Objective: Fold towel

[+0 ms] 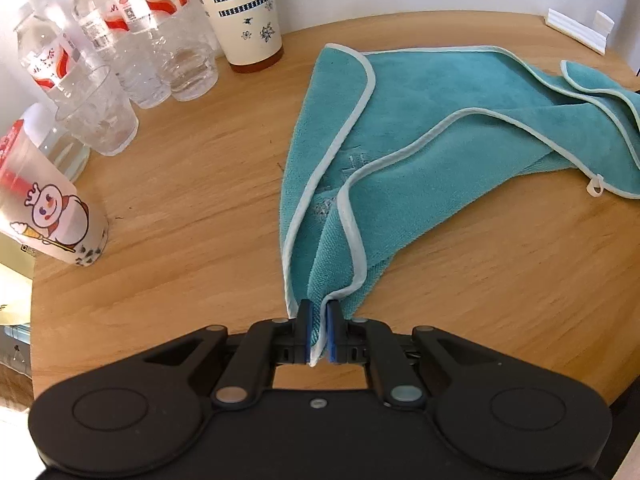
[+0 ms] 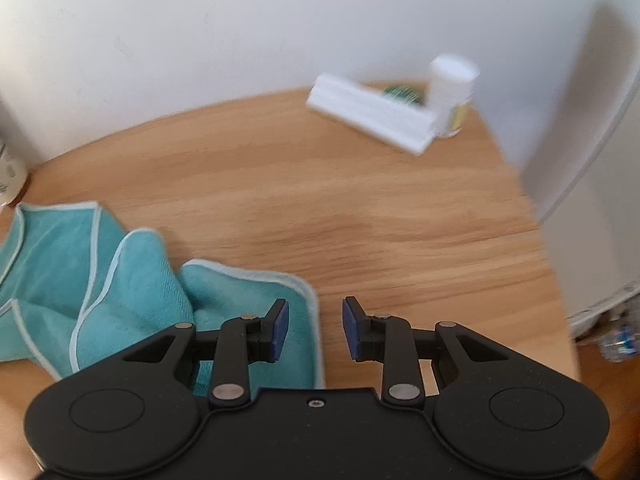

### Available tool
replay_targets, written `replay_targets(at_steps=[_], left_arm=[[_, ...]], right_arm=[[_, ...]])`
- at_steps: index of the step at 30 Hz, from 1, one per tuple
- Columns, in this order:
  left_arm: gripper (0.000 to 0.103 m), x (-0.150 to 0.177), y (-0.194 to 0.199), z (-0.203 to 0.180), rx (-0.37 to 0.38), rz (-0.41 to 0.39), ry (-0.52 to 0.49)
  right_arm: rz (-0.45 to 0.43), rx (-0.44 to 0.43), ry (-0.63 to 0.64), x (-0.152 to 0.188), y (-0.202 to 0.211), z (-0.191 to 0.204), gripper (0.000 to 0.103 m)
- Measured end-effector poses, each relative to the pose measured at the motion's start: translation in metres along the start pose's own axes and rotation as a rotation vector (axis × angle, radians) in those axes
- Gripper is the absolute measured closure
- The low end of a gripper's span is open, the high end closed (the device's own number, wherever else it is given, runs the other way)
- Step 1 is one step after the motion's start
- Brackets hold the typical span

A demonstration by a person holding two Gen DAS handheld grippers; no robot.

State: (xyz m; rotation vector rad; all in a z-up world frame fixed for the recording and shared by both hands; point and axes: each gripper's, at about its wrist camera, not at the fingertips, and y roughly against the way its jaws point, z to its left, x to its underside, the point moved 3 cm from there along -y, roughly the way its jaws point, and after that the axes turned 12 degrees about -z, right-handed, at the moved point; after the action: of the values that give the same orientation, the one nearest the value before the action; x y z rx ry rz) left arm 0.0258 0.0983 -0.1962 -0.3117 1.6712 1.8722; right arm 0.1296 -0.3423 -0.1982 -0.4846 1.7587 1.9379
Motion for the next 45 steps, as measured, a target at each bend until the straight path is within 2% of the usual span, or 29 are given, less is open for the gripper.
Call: replay_targets(at_steps=[2,3,5,7,10,14,18,23,26,31,35,36,39,40,41,45], left_arm=[[0.096,-0.001,0.0,-0.001,-0.013,0.005,0.011],[0.096,-0.001,0.0,-0.002,-0.021,0.008,0.015],[0.096,-0.001,0.0,-0.005,-0.031,0.013,0.016],[0.096,-0.001,-0.002,-0.008,-0.042,0.021,0.015],[0.096,-0.003,-0.006,-0.009,-0.072,0.049,0.019],[0.097,-0.005,-0.008,-0.008,-0.078,0.055,0.019],[0.097,-0.003,-0.007,-0.008,-0.062,0.054,-0.008],[0.097,0.0,-0.003,-0.009,-0.036,0.049,-0.047],[0.097,0.003,-0.001,-0.011,-0.022,0.049,-0.079],[0.097,0.012,0.005,-0.015,-0.005,0.057,-0.122],[0.096,0.02,0.008,-0.017,0.007,0.054,-0.14],[0.095,0.02,0.008,-0.014,0.028,0.059,-0.114],[0.078,0.016,0.013,-0.002,0.119,0.076,0.001],[0.067,0.015,0.018,0.003,0.151,0.07,0.033],[0.062,0.013,0.023,0.007,0.147,0.056,0.034],[0.06,0.002,0.039,0.022,0.145,0.021,0.041]], right_arm=[[0.024,-0.035,0.001,-0.001,-0.009,-0.001,0.07],[0.044,-0.057,0.007,-0.001,-0.014,0.0,0.075],[0.059,-0.084,0.024,-0.003,-0.019,0.002,0.098],[0.071,-0.102,0.033,-0.005,-0.022,0.003,0.1],[0.041,-0.091,0.052,-0.011,-0.016,0.002,0.1],[-0.054,0.02,0.014,-0.016,0.023,-0.018,0.1],[-0.103,0.164,-0.045,0.009,0.066,-0.045,0.1],[-0.06,0.316,-0.105,0.06,0.094,-0.063,0.1],[-0.004,0.405,-0.127,0.094,0.099,-0.069,0.1],[0.076,0.486,-0.113,0.129,0.097,-0.073,0.1],[0.098,0.492,-0.069,0.14,0.1,-0.07,0.098],[0.103,0.486,-0.04,0.138,0.097,-0.068,0.098],[0.116,0.452,0.044,0.13,0.093,-0.07,0.083],[0.109,0.444,0.05,0.126,0.093,-0.071,0.074],[0.094,0.43,0.061,0.118,0.097,-0.074,0.068],[0.03,0.38,0.103,0.083,0.104,-0.076,0.066]])
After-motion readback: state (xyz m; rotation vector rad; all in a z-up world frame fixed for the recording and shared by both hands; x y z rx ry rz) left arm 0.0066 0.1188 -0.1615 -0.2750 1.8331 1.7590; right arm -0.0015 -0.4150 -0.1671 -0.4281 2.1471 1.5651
